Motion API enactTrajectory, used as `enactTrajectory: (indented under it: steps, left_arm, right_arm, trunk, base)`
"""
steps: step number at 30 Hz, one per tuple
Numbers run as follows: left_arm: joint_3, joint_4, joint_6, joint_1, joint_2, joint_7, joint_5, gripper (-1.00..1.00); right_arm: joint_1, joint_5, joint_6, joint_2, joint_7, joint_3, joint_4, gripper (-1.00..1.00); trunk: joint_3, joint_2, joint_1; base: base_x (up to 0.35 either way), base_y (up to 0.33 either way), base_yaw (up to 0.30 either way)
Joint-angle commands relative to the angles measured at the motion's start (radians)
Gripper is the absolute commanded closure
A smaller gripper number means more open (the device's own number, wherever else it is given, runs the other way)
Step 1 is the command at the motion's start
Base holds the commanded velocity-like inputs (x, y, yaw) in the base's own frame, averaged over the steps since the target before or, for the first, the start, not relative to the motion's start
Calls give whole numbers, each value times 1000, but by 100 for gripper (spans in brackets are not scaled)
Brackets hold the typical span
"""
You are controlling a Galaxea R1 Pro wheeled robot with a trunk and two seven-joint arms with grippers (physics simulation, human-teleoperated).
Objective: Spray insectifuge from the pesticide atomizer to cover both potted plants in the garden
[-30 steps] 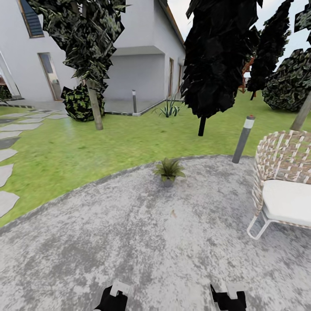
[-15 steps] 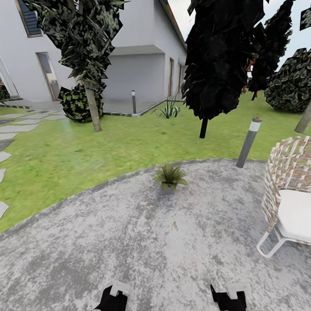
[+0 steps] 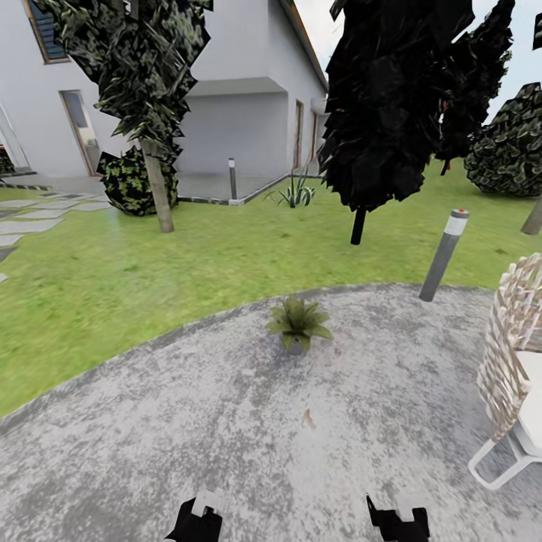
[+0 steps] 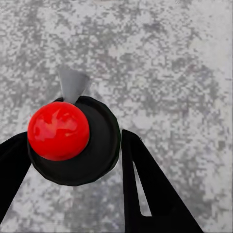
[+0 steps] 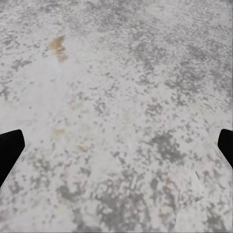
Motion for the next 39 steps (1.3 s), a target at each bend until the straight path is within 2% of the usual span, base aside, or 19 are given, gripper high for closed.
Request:
enactTrajectory:
  steps: [1, 27, 39]
  left_arm:
    - [3, 0, -3, 0, 0, -3, -4, 100]
    - [3, 0, -3, 0, 0, -3, -4, 100]
    - [3, 0, -3, 0, 0, -3, -4, 100]
  right_arm:
    - [-1, -6, -3, 0, 2, 7, 1, -100]
    - [13, -8, -3, 0, 1, 8, -1, -100]
    - [13, -8, -3, 1, 1, 8, -1, -100]
  trunk:
    - [-1, 0, 0]
    - [-1, 0, 0]
    - [-1, 0, 0]
  base:
    - [339, 0, 0]
    - [339, 0, -1]
    - [339, 0, -223]
